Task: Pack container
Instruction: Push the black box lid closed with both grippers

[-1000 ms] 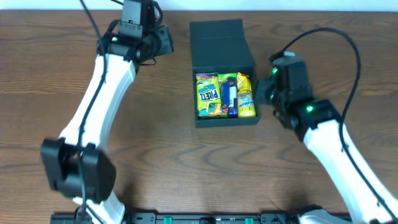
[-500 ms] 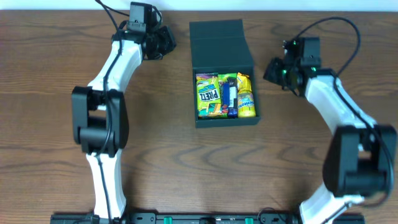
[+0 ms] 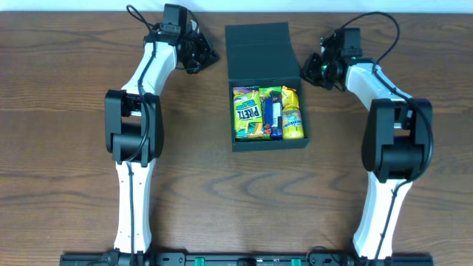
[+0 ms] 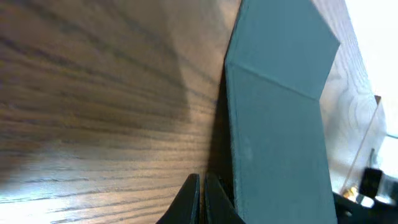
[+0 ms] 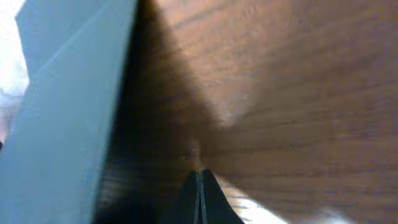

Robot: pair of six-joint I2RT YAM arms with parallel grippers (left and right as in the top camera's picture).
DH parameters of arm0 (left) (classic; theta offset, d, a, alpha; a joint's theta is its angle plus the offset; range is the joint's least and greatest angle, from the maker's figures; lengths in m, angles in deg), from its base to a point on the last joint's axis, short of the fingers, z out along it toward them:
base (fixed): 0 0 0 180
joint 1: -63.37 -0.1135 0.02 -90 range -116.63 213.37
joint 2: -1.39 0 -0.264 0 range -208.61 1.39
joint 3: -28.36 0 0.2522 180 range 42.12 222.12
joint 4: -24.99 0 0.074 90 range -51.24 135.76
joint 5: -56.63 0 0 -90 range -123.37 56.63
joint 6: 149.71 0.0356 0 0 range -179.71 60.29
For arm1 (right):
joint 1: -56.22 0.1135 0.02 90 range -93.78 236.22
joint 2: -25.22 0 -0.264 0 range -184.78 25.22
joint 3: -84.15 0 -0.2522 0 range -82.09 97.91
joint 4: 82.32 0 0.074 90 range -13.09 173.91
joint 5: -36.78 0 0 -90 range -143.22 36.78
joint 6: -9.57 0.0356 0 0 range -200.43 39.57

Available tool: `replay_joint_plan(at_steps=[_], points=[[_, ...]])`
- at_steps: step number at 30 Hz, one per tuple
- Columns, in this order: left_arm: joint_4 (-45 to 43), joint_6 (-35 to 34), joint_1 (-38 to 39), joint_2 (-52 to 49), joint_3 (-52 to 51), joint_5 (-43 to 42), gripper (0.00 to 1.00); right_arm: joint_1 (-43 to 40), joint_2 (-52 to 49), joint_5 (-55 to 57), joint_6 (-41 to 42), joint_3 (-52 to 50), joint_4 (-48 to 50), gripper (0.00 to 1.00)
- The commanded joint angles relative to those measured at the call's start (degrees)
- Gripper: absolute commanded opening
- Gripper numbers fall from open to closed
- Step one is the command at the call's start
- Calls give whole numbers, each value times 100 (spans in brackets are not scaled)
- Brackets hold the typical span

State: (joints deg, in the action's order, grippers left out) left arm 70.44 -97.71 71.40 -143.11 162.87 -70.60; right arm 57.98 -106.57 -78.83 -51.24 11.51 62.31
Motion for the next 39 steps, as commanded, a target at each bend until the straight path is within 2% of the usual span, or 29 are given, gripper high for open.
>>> replay_joint_plan(at_steps=[1, 14, 19, 26, 32, 39], points=[[17, -105, 52, -177, 155, -291, 6, -20, -55, -229, 208, 136, 59, 1], [-55, -101, 337, -179, 168, -750, 6, 57, -142, -960, 236, 133, 861, 1], [-50, 83, 234, -173, 297, -1003, 6, -48, -142, -1784, -66, 136, 1161, 2], [9, 619, 146, -164, 802, -1508, 6, -107, -116, -2824, -251, 136, 1620, 2], [719, 1346, 136, -153, 1534, -1532, 6, -225, 72, -3429, -339, 190, 1932, 2], [1462, 2070, 131, 9, 1801, -1482, 6, -254, 457, -3899, -627, 208, 1827, 2]])
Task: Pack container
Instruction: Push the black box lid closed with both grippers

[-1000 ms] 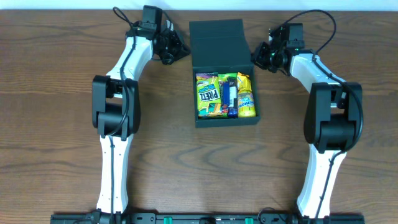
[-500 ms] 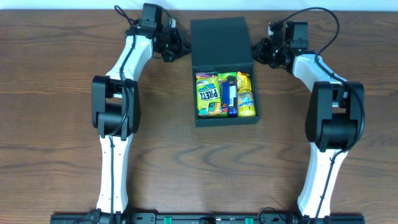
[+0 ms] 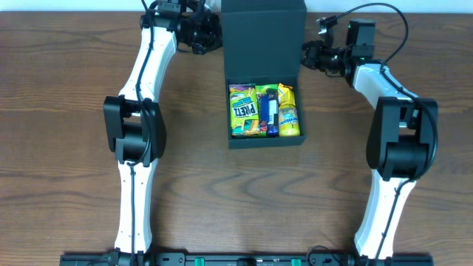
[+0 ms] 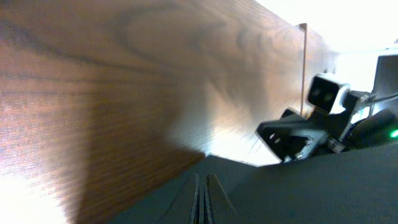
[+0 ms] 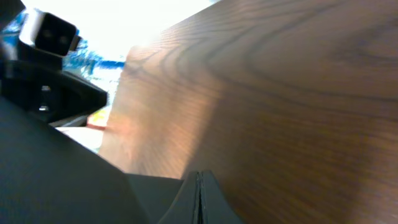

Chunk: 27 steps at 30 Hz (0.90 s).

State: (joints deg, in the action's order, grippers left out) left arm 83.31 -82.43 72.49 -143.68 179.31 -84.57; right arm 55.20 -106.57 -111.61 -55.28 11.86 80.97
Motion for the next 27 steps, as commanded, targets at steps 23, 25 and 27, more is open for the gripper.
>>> replay_joint_plan(at_steps=[23, 25, 27], points=[[2682, 1871, 11, 1292, 179, 2033, 6, 142, 955, 542, -1860, 173, -3250, 2], [2911, 1912, 11, 1473, 179, 2111, 6, 146, 1165, 984, -1862, 173, -3414, 2], [3136, 1917, 11, 1683, 179, 2295, 6, 146, 1403, 1320, -1904, 173, -3591, 2]])
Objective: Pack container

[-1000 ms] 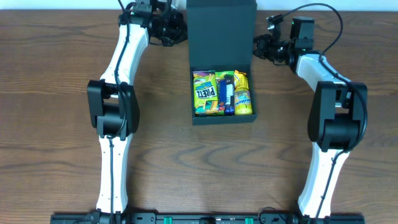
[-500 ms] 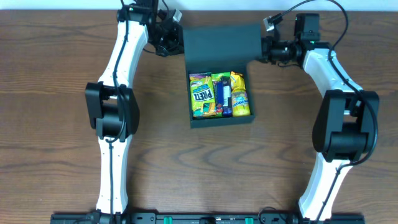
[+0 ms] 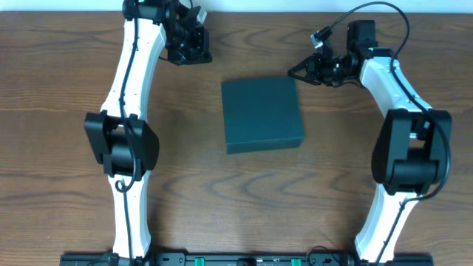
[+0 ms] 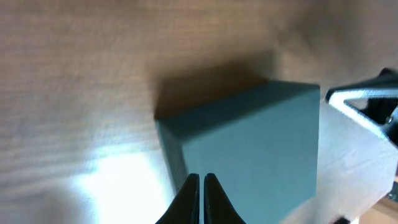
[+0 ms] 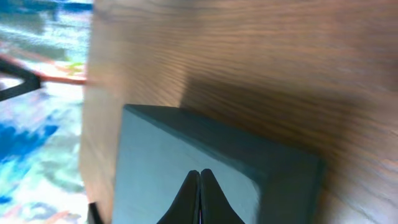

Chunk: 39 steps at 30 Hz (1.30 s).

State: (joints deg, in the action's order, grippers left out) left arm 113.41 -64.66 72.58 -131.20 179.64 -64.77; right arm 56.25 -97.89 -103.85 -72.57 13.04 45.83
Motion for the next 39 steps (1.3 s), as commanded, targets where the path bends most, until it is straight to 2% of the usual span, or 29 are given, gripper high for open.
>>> replay_joint_plan(at_steps=[1, 12, 16, 19, 21, 28, 32, 39], points=[[275, 170, 2, 586, 146, 385, 5, 42, 710, 619, -286, 55, -190, 2], [1303, 675, 20, 2310, 138, 498, 6, 188, 3014, 1582, -706, 50, -1843, 2], [1714, 678, 31, 2959, 9, 483, 6, 577, 3993, 2151, -881, -74, -2667, 2], [1709, 763, 98, 3528, -433, 501, 6, 931, 4706, 2437, -879, -468, -2857, 2], [1587, 824, 142, 4028, -1010, 511, 6, 1113, 5257, 2518, -855, -929, -2830, 2], [94, 680, 142, 6435, -4719, 455, 6, 1204, 7473, 2514, -468, -3038, -2645, 2], [-796, 267, 142, 7740, -6859, 354, 6, 1204, 8572, 2514, -127, -4002, -2645, 2], [-1687, -516, 142, 9298, -9335, -20, 6, 1204, 9680, 2498, 348, -5329, -2693, 2]])
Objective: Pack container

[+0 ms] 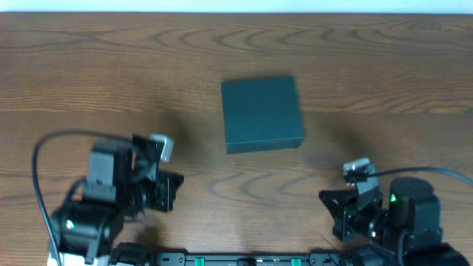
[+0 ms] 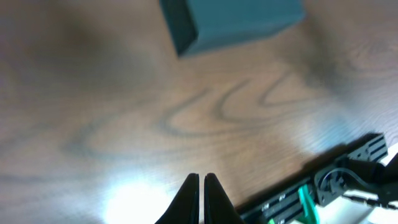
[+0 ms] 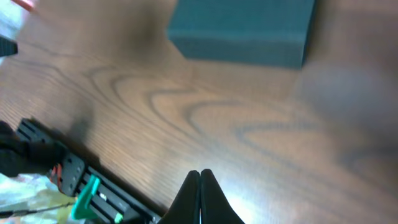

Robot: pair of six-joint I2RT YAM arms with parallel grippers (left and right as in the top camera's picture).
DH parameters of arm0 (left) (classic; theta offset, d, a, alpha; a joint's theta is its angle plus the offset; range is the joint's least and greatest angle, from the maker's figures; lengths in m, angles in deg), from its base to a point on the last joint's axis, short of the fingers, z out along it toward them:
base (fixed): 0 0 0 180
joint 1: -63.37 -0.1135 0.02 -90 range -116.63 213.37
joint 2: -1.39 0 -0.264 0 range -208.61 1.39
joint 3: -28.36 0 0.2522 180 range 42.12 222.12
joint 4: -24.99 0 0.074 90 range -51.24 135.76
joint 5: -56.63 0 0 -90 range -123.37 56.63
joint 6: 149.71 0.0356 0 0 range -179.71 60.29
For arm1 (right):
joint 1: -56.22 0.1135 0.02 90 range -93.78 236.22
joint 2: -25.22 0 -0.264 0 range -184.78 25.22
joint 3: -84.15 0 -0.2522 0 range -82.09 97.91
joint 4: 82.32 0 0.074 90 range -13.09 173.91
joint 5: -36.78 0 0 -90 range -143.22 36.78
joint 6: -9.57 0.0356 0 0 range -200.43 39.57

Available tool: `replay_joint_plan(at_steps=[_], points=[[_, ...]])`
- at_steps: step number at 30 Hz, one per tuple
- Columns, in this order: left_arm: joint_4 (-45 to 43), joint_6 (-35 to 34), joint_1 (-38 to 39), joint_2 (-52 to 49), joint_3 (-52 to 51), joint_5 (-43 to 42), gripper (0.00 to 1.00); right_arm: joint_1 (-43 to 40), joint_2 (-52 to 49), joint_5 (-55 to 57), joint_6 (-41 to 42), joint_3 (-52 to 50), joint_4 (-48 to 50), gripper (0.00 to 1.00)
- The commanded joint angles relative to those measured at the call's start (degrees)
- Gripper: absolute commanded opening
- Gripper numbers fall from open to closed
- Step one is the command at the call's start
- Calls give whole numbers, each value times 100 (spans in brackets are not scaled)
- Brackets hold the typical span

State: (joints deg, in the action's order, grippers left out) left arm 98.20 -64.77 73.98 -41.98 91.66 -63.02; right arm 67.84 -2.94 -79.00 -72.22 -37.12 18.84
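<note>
The dark teal box (image 1: pixel 261 113) sits in the middle of the wooden table with its lid down, its contents hidden. It also shows at the top of the left wrist view as the box (image 2: pixel 233 18) and of the right wrist view as the box (image 3: pixel 245 28). My left gripper (image 2: pixel 201 180) is shut with nothing in it, pulled back to the near left of the table (image 1: pixel 159 188). My right gripper (image 3: pixel 200 176) is shut and empty too, at the near right (image 1: pixel 340 210). Both stand well clear of the box.
A black rail with green clips runs along the table's front edge (image 1: pixel 236 258), seen also in the right wrist view as the rail (image 3: pixel 68 180). The wooden table (image 1: pixel 384 81) surrounds the box on all sides.
Both arms have left the far side of the table beside the box and now sit folded at the near edge. The box has stayed shut and in place.
First the box lay open with snack packets inside, its lid flat behind, a shut gripper at each side of the lid. Then the lid stood upright between them. Then the lid was down and the arms were still far. Now both arms are at the near edge.
</note>
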Motion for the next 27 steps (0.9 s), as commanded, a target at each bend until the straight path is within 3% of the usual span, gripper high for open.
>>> replay_joint_plan(at_steps=[1, 5, 6, 7, 8, 9, 13, 15, 27], points=[[-245, -662, 2, 527, -778, -195, 6, 46, 267, -33, 415, -496, 9, 2], [-365, -944, 2, 710, -1093, -192, 9, 46, 291, -149, 782, -719, 133, 1], [-396, -1010, 2, 710, -1091, -192, 25, 46, 291, -146, 863, -719, 157, 10], [-426, -1130, 2, 710, -1091, -188, 61, 46, 291, -146, 905, -719, 186, 27], [-474, -1285, 2, 710, -1091, -179, 95, 46, 291, -144, 914, -719, 197, 65], [-492, -1392, 2, 710, -1091, -166, 95, 46, 291, -144, 914, -721, 197, 99], [-479, -1746, 2, 710, -1091, -168, 95, 46, 291, -142, 1078, -721, 210, 99], [-398, -1746, 2, 710, -1091, -160, 95, 46, 291, -142, 1386, -721, 319, 99], [-380, -1746, 2, 710, -1091, -120, 95, 46, 289, -140, 1388, -721, 243, 99]])
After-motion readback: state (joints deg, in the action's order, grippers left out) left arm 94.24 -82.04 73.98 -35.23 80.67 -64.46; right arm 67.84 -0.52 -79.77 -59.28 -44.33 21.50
